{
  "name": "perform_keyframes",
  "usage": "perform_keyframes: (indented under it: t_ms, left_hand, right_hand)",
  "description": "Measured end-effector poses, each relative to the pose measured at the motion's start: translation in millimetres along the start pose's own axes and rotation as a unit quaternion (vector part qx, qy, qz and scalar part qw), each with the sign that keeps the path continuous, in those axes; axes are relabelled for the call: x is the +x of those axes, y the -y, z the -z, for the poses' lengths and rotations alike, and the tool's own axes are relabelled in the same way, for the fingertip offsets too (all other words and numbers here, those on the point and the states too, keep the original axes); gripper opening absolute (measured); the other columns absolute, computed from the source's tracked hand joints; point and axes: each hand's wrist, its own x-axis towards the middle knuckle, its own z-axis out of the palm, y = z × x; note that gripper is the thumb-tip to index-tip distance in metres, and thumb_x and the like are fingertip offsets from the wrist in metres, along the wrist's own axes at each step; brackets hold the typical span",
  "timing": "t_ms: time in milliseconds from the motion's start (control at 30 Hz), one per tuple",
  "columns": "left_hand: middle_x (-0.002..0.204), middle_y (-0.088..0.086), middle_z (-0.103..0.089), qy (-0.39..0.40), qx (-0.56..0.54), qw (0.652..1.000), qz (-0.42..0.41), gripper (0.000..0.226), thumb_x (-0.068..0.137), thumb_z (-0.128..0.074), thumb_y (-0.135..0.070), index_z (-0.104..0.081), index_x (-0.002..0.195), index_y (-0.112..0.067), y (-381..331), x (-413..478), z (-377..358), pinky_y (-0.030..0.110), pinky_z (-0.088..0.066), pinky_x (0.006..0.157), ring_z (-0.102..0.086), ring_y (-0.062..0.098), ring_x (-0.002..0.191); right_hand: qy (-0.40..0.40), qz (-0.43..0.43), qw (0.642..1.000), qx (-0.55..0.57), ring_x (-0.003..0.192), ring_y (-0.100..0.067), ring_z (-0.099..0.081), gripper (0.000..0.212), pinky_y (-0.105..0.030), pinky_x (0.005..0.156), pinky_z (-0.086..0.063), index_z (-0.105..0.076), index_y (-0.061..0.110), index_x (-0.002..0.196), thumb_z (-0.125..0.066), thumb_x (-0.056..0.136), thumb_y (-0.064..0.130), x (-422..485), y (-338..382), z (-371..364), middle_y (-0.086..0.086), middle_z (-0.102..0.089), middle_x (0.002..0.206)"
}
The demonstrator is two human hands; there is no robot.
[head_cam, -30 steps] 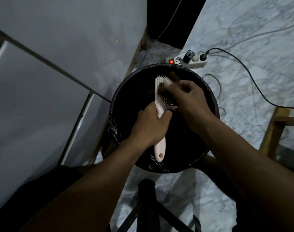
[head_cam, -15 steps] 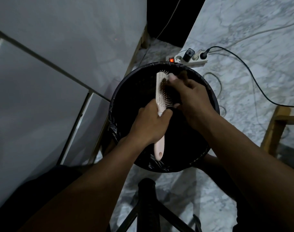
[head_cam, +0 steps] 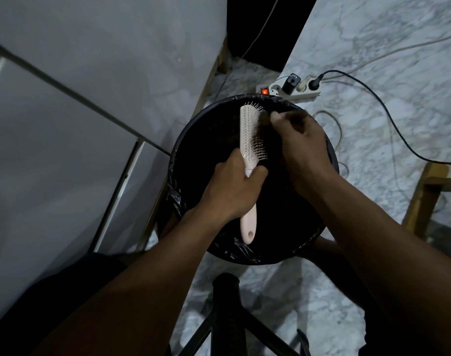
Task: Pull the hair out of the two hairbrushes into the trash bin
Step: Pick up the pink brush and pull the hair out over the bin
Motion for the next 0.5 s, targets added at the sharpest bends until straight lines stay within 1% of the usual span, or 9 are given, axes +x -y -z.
perform_keyframes:
  t_ms: [33,67,100,167,267,333,400,433,500]
  left_hand:
    - [0.086,-0.001,-0.067,0.004,0.004,1.0,-0.002,0.024,0.09,-0.055,-0.037,-0.058,0.098,-0.015,-0.2,-0.5,-0.5,0.03,-0.048,0.063,-0.065,0.013,0.078]
    - [0.086,-0.002,-0.067,0.011,0.007,1.0,-0.005,0.023,0.09,-0.055,-0.037,-0.058,0.099,-0.016,-0.2,-1.3,-1.1,0.028,-0.046,0.061,-0.065,0.012,0.077]
    - [0.085,-0.002,-0.066,0.017,0.009,1.0,-0.008,0.022,0.091,-0.055,-0.036,-0.057,0.099,-0.016,0.0,-1.7,-2.0,0.026,-0.044,0.059,-0.064,0.011,0.076]
    - [0.085,-0.003,-0.066,0.023,0.014,1.0,-0.011,0.022,0.09,-0.055,-0.037,-0.057,0.098,-0.017,-0.1,-2.5,-3.1,0.026,-0.043,0.059,-0.064,0.01,0.075]
    - [0.082,-0.004,-0.066,0.017,0.008,1.0,-0.023,0.024,0.087,-0.054,-0.039,-0.057,0.095,-0.016,-0.2,-2.4,-3.3,0.028,-0.044,0.06,-0.065,0.01,0.074]
    - [0.08,-0.004,-0.067,0.012,-0.005,1.0,-0.023,0.021,0.089,-0.056,-0.035,-0.058,0.096,-0.015,-1.2,-1.4,-2.0,0.027,-0.046,0.06,-0.065,0.01,0.072]
    - [0.082,-0.004,-0.067,0.001,-0.009,1.0,-0.025,0.02,0.091,-0.057,-0.033,-0.059,0.099,-0.015,-1.7,0.7,-0.2,0.026,-0.047,0.061,-0.065,0.009,0.073]
    - [0.083,-0.003,-0.067,-0.006,-0.009,1.0,-0.025,0.02,0.091,-0.057,-0.032,-0.059,0.101,-0.015,-1.5,2.0,0.7,0.025,-0.047,0.062,-0.065,0.008,0.075]
    - [0.084,-0.002,-0.067,-0.016,-0.014,1.0,-0.019,0.019,0.091,-0.057,-0.03,-0.059,0.101,-0.014,-0.9,4.0,2.1,0.025,-0.046,0.063,-0.064,0.009,0.077]
  right_hand:
    - [0.017,0.008,1.0,-0.012,0.099,-0.015,-0.073,0.033,-0.039,0.094,-0.058,-0.07,0.017,0.105,-0.074,0.082,0.04,-2.3,1.0,0.1,-0.002,-0.076,0.102]
    - [0.03,0.023,0.999,-0.025,0.099,-0.01,-0.073,0.037,-0.03,0.091,-0.058,-0.07,0.016,0.11,-0.078,0.081,0.038,-4.8,1.7,-0.1,0.0,-0.076,0.104]
    - [0.035,0.04,0.998,-0.043,0.097,-0.008,-0.073,0.035,-0.025,0.089,-0.058,-0.071,0.015,0.109,-0.081,0.08,0.033,-6.2,2.0,-0.7,0.002,-0.076,0.102]
    - [0.022,0.064,0.995,-0.078,0.091,-0.007,-0.074,0.025,-0.024,0.085,-0.058,-0.076,0.01,0.1,-0.083,0.079,0.023,-6.8,2.8,-0.4,0.002,-0.078,0.096]
    - [-0.003,0.062,0.994,-0.086,0.088,-0.011,-0.074,0.016,-0.029,0.084,-0.059,-0.074,0.004,0.09,-0.078,0.084,0.019,-1.9,4.2,2.3,-0.002,-0.078,0.093]
    - [-0.018,0.044,0.997,-0.063,0.084,-0.016,-0.073,0.011,-0.039,0.087,-0.06,-0.07,0.008,0.084,-0.074,0.087,0.018,0.2,3.3,3.2,-0.005,-0.076,0.088]
    - [-0.041,0.003,0.999,0.011,0.087,-0.026,-0.073,0.008,-0.051,0.088,-0.059,-0.066,0.013,0.082,-0.071,0.088,0.015,0.9,3.2,2.2,-0.01,-0.074,0.087]
    - [-0.039,-0.026,0.997,0.058,0.091,-0.031,-0.073,0.006,-0.055,0.088,-0.058,-0.066,0.014,0.084,-0.069,0.089,0.014,0.9,4.2,1.1,-0.012,-0.074,0.089]
    - [0.009,-0.078,0.987,0.137,0.09,-0.03,-0.074,0.002,-0.052,0.089,-0.058,-0.067,0.011,0.089,-0.067,0.091,0.011,-0.8,8.7,0.1,-0.013,-0.074,0.092]
